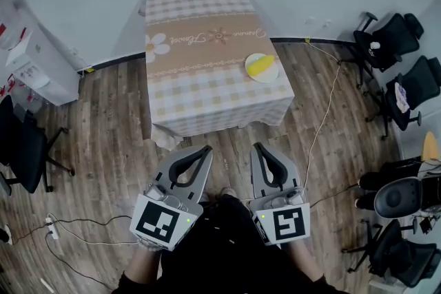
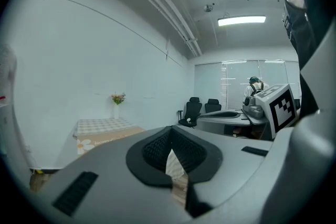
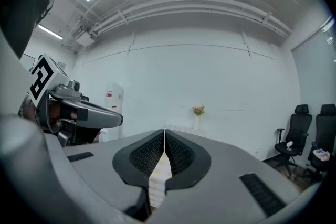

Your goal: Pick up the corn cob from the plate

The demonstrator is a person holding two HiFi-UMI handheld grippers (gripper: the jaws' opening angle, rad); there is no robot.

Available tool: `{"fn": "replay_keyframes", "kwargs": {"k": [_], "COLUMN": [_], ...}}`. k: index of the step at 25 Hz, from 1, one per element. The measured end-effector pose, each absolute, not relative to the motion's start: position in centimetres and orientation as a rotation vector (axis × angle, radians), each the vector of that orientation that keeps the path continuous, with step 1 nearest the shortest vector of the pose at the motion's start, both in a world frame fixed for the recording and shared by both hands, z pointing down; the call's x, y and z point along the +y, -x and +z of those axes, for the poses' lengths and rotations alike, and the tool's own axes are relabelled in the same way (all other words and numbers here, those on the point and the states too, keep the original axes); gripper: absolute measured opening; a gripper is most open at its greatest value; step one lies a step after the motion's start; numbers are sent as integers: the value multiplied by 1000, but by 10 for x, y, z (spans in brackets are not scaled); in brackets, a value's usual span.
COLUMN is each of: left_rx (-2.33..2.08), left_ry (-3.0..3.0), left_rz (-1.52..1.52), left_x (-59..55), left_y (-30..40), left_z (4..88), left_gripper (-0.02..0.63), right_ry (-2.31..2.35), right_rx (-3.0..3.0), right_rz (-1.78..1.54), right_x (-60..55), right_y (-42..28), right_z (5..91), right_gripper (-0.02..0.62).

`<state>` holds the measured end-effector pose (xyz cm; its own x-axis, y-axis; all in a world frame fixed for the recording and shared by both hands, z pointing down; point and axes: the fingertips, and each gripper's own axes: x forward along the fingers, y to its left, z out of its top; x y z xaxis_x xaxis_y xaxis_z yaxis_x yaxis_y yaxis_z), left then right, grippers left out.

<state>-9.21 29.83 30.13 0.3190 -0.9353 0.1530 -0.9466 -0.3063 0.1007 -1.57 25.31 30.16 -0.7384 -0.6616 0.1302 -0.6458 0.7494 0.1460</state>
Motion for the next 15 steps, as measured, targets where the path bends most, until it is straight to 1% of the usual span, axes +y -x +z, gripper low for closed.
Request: {"fn": "replay_keyframes", "kwargs": {"k": [10,15], "left_rx": [-1699,-1682], "left_ry": [-2452,-2464], "left_rz": [90,87], "left_x": [310,310], "left_y": [97,98], "left_z": [299,302], "left_gripper": [12,14], "right_ry": [-1060,-1100], "right_rx": [-2755,-2744], "right_rz": [-156,-167], "right_x": [265,267], "right_y": [28,23], "right_z": [303,303], "right_gripper": [43,43]}}
